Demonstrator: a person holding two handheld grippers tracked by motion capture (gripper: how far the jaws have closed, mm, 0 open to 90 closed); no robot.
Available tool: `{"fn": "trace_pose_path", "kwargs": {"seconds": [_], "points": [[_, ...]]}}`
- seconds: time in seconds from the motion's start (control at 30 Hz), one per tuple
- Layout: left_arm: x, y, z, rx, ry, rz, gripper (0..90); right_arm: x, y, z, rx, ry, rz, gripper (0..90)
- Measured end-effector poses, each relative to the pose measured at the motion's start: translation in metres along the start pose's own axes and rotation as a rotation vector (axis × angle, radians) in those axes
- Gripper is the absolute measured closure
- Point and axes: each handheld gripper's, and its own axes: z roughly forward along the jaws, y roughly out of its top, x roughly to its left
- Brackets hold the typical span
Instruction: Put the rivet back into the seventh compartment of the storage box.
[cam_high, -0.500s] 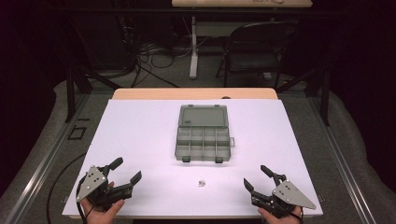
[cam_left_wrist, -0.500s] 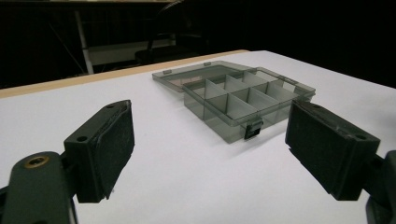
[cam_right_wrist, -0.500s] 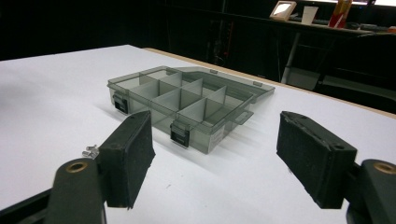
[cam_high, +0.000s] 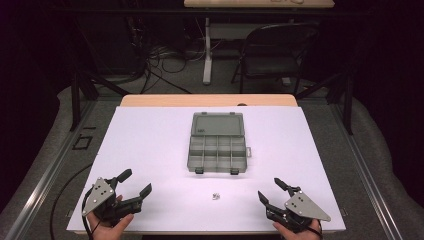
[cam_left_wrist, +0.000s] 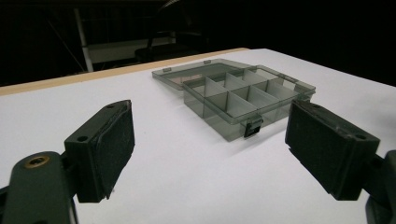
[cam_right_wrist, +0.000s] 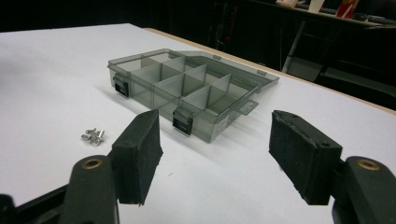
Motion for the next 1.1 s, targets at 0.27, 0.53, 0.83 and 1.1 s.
{"fn": "trace_pose_path", "kwargs": {"seconds": [0.27, 0.53, 0.83, 1.1], "points": [[0.0, 0.0, 0.0, 0.011, -0.003, 0.006, 15.9, 0.008, 0.015, 0.009, 0.069, 0.069, -0.022, 43.1], [0.0, -0.001, 0.001, 0.018, -0.009, -0.001, 16.1, 0.021, 0.033, 0.037, 0.133, 0.184, -0.027, 55.5], [0.0, -0.001, 0.0, 0.02, -0.01, -0.004, 16.1, 0.029, 0.043, 0.067, 0.19, 0.261, -0.018, 66.6], [0.0, -0.001, 0.0, 0.025, -0.014, 0.001, 16.2, 0.041, 0.044, 0.089, 0.261, 0.315, 0.002, 69.7]]}}
